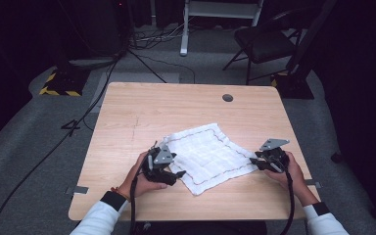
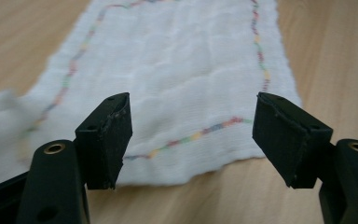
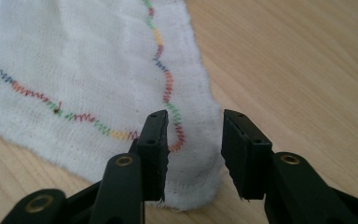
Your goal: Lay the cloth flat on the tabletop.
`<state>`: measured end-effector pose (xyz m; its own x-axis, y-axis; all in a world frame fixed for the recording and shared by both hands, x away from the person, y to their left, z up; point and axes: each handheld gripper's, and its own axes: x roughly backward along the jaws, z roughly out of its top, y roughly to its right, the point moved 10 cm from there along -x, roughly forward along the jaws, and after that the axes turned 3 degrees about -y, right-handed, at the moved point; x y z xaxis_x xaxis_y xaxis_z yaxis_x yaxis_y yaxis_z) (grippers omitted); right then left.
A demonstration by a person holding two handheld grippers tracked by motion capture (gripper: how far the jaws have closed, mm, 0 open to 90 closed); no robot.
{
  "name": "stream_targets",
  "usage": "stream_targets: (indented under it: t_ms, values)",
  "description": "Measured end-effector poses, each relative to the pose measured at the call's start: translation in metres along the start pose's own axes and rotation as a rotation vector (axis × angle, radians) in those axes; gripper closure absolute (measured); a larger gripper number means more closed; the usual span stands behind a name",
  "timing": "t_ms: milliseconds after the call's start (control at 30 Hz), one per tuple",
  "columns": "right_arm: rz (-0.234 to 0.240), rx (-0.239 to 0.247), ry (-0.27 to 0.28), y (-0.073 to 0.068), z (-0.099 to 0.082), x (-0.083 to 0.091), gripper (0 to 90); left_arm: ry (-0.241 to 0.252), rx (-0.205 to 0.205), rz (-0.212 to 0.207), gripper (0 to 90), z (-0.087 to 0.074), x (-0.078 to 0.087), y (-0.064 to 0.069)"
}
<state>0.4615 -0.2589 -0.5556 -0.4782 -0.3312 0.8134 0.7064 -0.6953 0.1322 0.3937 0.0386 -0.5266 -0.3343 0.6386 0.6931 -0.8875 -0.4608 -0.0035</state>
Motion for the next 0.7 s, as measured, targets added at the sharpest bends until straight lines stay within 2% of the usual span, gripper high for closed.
stream_targets:
  t_ms: [100,133,167,200,233,300,367,500,533,600,633,667,700]
  values:
    - [0.012,0.022,-0.022,-0.005,-0.003,-0.001,64.2,-0.048,-0.002,-0.077,31.3,0.001,-0.025,0.018]
    - [0.016,0.021,-0.022,-0.006,-0.003,-0.001,64.5,-0.060,-0.005,-0.084,31.7,0.001,-0.031,0.021]
    - [0.016,0.021,-0.022,-0.006,-0.003,-0.001,64.5,-0.060,-0.005,-0.084,31.9,0.001,-0.031,0.021]
    - [0.041,0.013,-0.025,-0.009,-0.005,0.001,64.6,-0.094,-0.023,-0.077,31.8,-0.002,-0.039,0.024]
    - [0.049,0.009,-0.026,-0.011,-0.006,0.001,64.6,-0.113,-0.024,-0.064,31.9,-0.005,-0.043,0.024]
    - [0.056,0.007,-0.026,-0.012,-0.007,0.002,64.5,-0.127,-0.029,-0.049,31.9,-0.008,-0.046,0.023]
    - [0.070,0.006,-0.021,-0.017,-0.013,0.006,64.8,-0.144,-0.019,-0.055,32.4,-0.015,-0.046,0.021]
    - [0.094,0.007,-0.019,-0.025,-0.019,0.012,64.9,-0.157,-0.024,-0.052,32.9,-0.021,-0.039,0.019]
    - [0.116,0.014,-0.020,-0.036,-0.026,0.018,64.8,-0.165,-0.026,-0.065,33.0,-0.026,-0.034,0.019]
    - [0.127,0.025,-0.022,-0.044,-0.030,0.022,64.6,-0.171,-0.021,-0.065,33.4,-0.032,-0.027,0.017]
    - [0.146,0.037,-0.025,-0.053,-0.033,0.026,64.2,-0.173,-0.021,-0.063,33.4,-0.035,-0.023,0.016]
    - [0.146,0.037,-0.025,-0.053,-0.033,0.026,64.2,-0.173,-0.021,-0.063,32.8,-0.035,-0.023,0.016]
    - [0.176,0.053,-0.033,-0.067,-0.037,0.031,62.2,-0.191,-0.013,-0.037,29.8,-0.041,-0.017,0.012]
